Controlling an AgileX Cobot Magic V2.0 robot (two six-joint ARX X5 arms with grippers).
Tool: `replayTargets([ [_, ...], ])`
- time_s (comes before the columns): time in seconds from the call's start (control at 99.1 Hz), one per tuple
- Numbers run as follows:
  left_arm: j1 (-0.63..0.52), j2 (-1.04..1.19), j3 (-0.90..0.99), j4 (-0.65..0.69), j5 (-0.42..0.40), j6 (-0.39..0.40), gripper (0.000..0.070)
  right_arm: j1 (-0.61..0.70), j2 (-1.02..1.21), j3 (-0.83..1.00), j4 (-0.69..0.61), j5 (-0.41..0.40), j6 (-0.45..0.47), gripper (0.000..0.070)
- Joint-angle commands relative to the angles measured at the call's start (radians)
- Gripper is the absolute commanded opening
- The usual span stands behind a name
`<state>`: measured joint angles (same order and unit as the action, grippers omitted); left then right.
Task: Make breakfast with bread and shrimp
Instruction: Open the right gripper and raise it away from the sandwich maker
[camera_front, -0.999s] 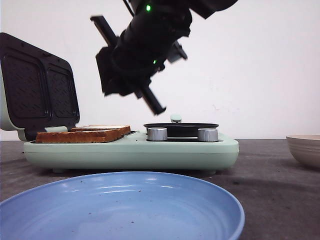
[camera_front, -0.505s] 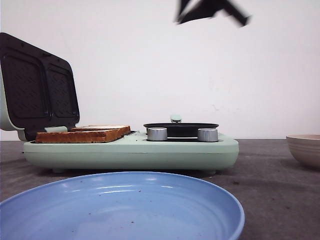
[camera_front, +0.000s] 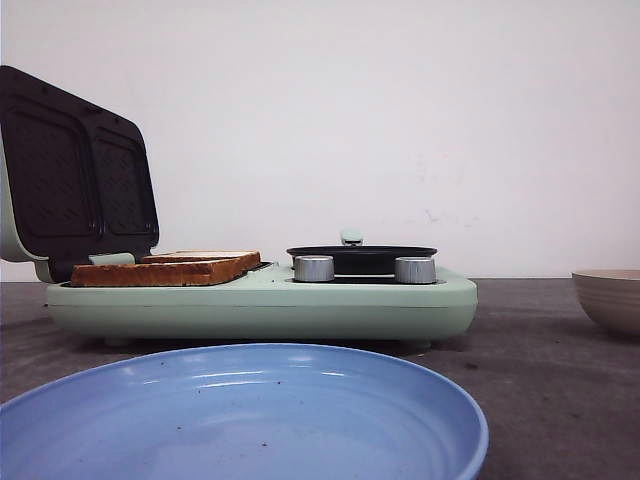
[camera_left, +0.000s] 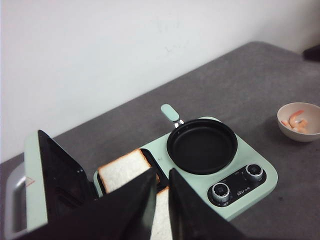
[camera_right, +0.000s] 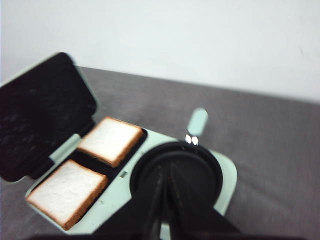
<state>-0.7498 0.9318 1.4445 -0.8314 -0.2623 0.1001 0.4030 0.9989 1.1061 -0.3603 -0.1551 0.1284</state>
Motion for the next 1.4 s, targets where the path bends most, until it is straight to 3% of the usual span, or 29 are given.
replayTargets([
  [0.0,0.001,0.020,0.021,0.023,-0.003,-0.018,0.0000,-0.006,-0.034,-0.011,0.021,-0.050,-0.097,0.0000],
  [0.161,0.018,0.070,0.021,0.059,-0.002,-0.061,0.0000,-0.030,-0.150,-0.092,0.050,-0.092,-0.147,0.0000],
  [0.626,0.019,0.143,-0.032,0.120,-0.004,-0.081,0.0000,-0.060,-0.435,-0.339,0.098,-0.144,-0.137,0.0000],
  [0.747,0.042,0.142,-0.033,0.160,-0.090,0.005,0.0000,-0.060,-0.481,-0.375,0.094,-0.145,-0.117,0.0000],
  [0.838,0.101,0.128,-0.032,0.236,-0.174,0.000,0.0000,-0.059,-0.499,-0.386,0.093,-0.145,-0.100,0.0000],
  [0.898,0.165,0.113,-0.032,0.305,-0.185,-0.035,0.0000,-0.059,-0.503,-0.386,0.090,-0.144,-0.101,0.0000],
  [0.979,0.266,0.098,-0.032,0.406,-0.142,-0.094,0.0000,-0.059,-0.505,-0.386,0.090,-0.144,-0.100,0.0000],
  [1.1,0.404,0.096,-0.032,0.480,-0.039,-0.120,0.0000,-0.058,-0.505,-0.386,0.090,-0.144,-0.101,0.0000],
  [1.261,0.644,0.130,-0.032,0.428,0.077,-0.128,0.0000,-0.058,-0.505,-0.386,0.090,-0.143,-0.101,0.0000],
  [1.393,0.840,0.189,-0.032,0.363,0.250,-0.171,0.0000,-0.047,-0.505,-0.386,0.091,-0.143,-0.101,0.0000],
])
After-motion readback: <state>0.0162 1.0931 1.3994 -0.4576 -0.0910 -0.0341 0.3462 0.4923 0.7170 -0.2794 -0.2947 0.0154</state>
